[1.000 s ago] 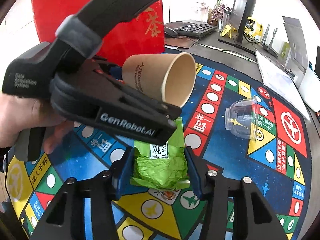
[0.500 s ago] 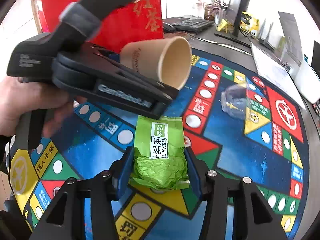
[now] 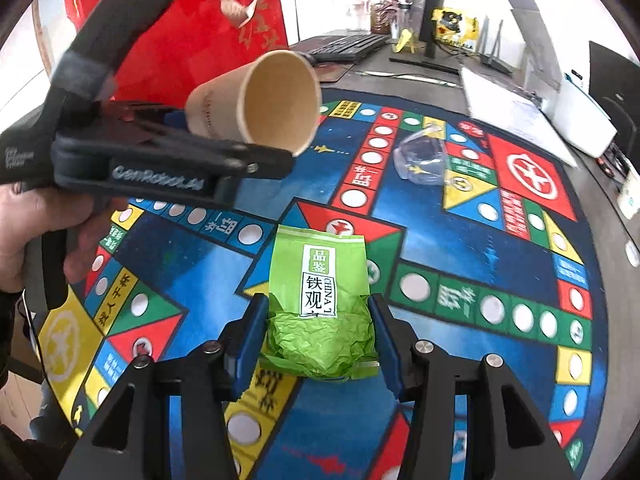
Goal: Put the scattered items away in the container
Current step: 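Lift and carry the packet and paper cup toward the red bag with both tools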
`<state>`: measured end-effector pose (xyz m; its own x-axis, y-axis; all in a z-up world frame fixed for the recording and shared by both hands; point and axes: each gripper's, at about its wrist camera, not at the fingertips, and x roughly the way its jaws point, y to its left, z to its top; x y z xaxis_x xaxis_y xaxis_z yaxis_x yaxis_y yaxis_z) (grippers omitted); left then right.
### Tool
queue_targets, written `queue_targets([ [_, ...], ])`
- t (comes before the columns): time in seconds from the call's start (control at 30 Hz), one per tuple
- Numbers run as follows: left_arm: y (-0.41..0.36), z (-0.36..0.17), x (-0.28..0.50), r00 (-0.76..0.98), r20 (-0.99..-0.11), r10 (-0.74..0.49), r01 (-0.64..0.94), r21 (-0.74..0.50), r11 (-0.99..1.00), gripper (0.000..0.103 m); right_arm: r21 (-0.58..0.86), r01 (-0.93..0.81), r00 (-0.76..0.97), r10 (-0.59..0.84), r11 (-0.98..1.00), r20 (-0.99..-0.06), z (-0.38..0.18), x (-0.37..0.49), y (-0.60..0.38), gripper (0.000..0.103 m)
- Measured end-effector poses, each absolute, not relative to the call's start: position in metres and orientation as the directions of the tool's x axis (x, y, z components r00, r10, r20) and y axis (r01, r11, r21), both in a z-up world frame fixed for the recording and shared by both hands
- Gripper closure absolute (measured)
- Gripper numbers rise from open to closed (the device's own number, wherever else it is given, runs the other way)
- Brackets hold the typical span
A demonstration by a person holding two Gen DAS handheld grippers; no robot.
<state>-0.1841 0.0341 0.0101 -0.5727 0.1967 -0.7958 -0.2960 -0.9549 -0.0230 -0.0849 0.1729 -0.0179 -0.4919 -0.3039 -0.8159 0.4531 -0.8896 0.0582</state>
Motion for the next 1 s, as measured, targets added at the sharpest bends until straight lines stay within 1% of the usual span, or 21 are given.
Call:
queue_targets([
  [0.17,0.031,0.032,-0.141,-0.588,-0.77,0.247,-0.32,-0.059,-0.946,0.011,0.07,0.408,-0.532,-0.3,-0.91,-0.792,0.003,-0.061,0.194,0.048],
  [0.3,0.012,0.052,-0.098,-0.604,-0.736,0.304,-0.33,-0.116,-0.937,0.011,0.079,0.374,-0.572,-0.296,-0.924,-0.765,0.026,-0.042,0.204,0.048],
  [0.47,-0.027,0.056,-0.048,-0.637,-0.729,0.251,-0.247,-0.115,-0.962,0.011,0.099,0.344,-0.595,-0.298,-0.934,-0.746,0.04,-0.02,0.202,0.048],
  [0.53,-0.044,0.055,-0.029,-0.645,-0.729,0.229,-0.209,-0.121,-0.971,0.011,0.084,0.344,-0.602,-0.288,-0.935,-0.744,0.043,-0.009,0.196,0.048],
  [0.6,-0.058,0.054,-0.012,-0.655,-0.73,0.195,-0.176,-0.103,-0.979,0.011,0.068,0.349,-0.607,-0.281,-0.935,-0.743,0.043,-0.003,0.19,0.048],
  [0.73,-0.083,0.056,0.016,-0.674,-0.725,0.14,-0.122,-0.078,-0.989,0.011,0.082,0.372,-0.589,-0.304,-0.925,-0.749,0.043,0.002,0.175,0.048],
  [1.0,-0.108,0.058,0.036,-0.692,-0.705,0.151,-0.112,-0.102,-0.988,0.011,0.06,0.41,-0.599,-0.318,-0.91,-0.735,0.054,0.009,0.139,0.048],
])
